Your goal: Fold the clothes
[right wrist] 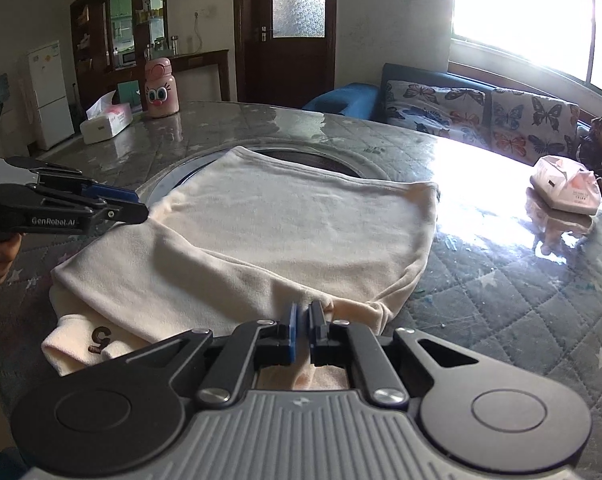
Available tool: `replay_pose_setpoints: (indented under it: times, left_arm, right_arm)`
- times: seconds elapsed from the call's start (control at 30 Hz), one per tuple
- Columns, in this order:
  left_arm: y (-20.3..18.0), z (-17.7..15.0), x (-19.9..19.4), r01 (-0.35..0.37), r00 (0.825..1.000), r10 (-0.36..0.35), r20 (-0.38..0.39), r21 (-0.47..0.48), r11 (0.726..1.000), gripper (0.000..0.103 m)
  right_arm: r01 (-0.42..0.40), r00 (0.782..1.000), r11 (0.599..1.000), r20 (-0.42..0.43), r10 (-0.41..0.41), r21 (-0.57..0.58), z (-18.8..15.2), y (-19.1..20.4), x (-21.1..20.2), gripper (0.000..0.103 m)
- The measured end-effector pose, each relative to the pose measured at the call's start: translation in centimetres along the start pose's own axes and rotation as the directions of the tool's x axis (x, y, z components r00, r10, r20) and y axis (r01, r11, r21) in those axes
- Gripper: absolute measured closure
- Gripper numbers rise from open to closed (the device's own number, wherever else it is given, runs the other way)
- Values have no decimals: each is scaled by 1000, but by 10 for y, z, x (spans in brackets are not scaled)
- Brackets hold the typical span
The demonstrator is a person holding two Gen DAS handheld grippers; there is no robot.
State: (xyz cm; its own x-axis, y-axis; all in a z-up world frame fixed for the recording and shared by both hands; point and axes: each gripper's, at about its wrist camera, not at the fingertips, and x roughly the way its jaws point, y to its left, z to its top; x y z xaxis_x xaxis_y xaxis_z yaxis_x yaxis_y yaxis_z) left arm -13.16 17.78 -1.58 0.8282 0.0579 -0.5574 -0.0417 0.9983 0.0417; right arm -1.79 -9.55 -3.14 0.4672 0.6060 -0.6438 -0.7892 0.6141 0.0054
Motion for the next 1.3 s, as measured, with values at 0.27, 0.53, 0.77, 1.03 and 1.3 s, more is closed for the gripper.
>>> replay_pose_setpoints:
  times: [0.27, 0.53, 0.77, 1.03, 1.3]
  left_arm:
    - [17, -1, -9, -33, 999, 35, 21, -83, 996, 98]
    - [21, -3, -13, -34, 999, 36, 17, -109, 993, 91]
    - [-7, 5, -32, 59, 996, -56, 67, -44, 997, 91]
    - [-45, -4, -11, 129, 992, -129, 8, 24, 991, 91]
    - [-48, -11, -33, 209, 977, -211, 20, 78, 975, 85]
  right_arm:
    - [16, 998, 1000, 55, -18, 22, 7, 0, -11, 98]
    - [35, 998, 999, 42, -36, 25, 3, -3, -1, 89]
    - [-27, 997, 999, 72, 30, -40, 7, 10, -14, 89]
    - [-1, 999, 1000, 32, 1, -10, 21, 5, 25, 89]
    - [-53, 998, 998, 12, 54, -18, 3, 6, -15, 89]
